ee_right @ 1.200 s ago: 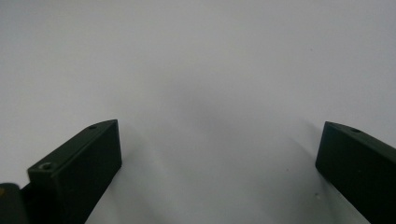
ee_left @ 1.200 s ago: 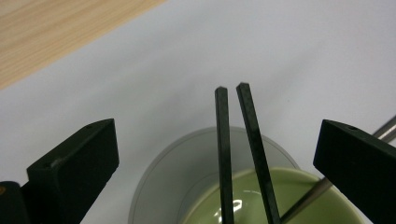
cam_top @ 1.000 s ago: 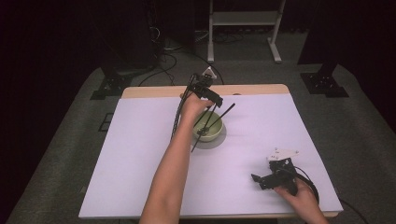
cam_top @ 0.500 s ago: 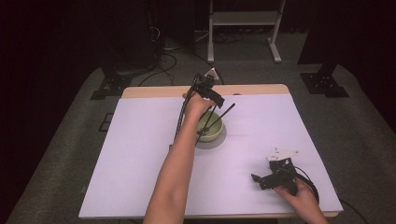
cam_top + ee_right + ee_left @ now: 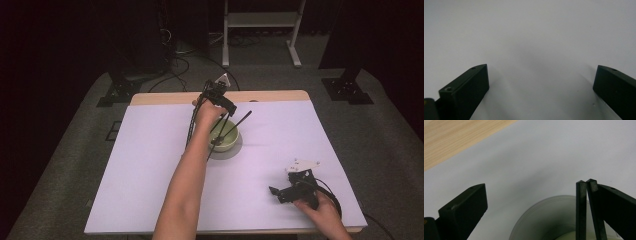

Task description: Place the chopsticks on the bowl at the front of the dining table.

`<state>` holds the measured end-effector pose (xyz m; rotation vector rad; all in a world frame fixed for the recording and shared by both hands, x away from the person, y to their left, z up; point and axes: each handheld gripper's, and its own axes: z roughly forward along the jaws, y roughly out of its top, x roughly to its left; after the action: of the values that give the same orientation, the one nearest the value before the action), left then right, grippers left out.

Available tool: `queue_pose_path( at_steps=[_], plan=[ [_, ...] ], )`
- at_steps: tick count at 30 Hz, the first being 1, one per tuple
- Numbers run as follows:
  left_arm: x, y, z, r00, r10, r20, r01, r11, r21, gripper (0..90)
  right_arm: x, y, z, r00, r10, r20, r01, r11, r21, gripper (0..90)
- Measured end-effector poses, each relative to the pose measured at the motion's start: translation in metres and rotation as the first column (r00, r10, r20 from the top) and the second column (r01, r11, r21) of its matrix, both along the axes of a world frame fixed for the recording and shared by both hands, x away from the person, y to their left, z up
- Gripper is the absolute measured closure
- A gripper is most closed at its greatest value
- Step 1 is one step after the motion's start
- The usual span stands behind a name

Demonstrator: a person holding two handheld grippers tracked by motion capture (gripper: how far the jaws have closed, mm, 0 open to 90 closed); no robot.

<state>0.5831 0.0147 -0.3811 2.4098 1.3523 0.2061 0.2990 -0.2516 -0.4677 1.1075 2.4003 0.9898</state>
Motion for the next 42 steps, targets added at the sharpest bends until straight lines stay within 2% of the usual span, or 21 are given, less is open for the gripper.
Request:
queue_pose_path(
  at_steps=[13,29,38,42],
  plan=[
    [0.003,0.016,0.002,0.9987,0.051,-0.003,-0.051,0.9987,0.011,0.0,0.000,0.000,0.000,1.0000,-0.001,0.000,0.001,1.000,0.000,0.0],
    [0.005,0.033,0.006,0.9965,0.083,-0.010,-0.082,0.9961,0.031,0.0,0.000,0.000,0.000,1.0000,-0.001,-0.001,0.001,1.000,0.000,0.0],
    [0.005,0.042,0.003,0.9945,0.103,-0.018,-0.103,0.9944,0.025,0.0,0.000,0.000,0.000,1.0000,0.000,-0.001,0.000,1.000,-0.001,0.0],
    [0.003,0.043,0.006,0.9955,0.094,-0.015,-0.094,0.9956,-0.001,0.0,0.000,0.000,0.000,1.0000,-0.001,-0.001,0.001,1.000,0.000,0.0]
  ],
)
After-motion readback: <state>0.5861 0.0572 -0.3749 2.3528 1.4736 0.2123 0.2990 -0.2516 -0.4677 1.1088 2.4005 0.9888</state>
